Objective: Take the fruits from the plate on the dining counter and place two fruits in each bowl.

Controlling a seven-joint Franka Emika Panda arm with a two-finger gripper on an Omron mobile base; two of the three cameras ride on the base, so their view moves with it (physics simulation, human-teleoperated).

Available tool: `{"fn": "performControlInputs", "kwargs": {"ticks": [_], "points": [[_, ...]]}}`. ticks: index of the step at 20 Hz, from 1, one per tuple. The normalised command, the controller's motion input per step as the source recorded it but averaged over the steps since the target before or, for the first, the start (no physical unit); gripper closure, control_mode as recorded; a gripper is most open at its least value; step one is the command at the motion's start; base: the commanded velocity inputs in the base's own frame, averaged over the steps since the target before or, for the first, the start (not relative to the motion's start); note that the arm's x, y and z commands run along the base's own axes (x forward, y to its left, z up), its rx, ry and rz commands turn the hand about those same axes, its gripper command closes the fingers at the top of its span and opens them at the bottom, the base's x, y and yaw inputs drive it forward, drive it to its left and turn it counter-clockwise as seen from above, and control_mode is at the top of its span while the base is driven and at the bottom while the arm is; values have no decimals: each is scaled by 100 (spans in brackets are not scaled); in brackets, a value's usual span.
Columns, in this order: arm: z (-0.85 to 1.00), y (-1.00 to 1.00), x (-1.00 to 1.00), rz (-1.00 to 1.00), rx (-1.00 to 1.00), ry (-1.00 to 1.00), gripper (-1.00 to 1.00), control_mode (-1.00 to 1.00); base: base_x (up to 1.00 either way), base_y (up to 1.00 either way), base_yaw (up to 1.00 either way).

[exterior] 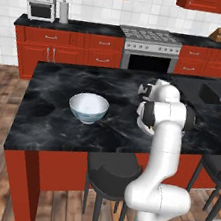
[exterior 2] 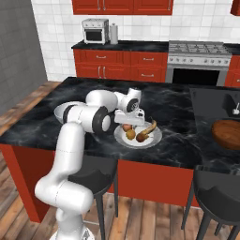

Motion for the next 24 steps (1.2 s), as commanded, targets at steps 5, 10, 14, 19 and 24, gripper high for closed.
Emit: {"fn": "performControlInputs", "kwargs": {"ticks": [5,10,14,19,24], "points": [[33,21,-15,0,15,0,100,-100,0,0,0],[65,76,-17,0,10,-6,100,-100,0,0,0],[63,87,-15,0,0,-15,100,-100,0,0,0],[38,97,-5,0,0,-7,100,-100,0,0,0],[28,97,0,0,0,-7,100,-100,0,0,0]]}}
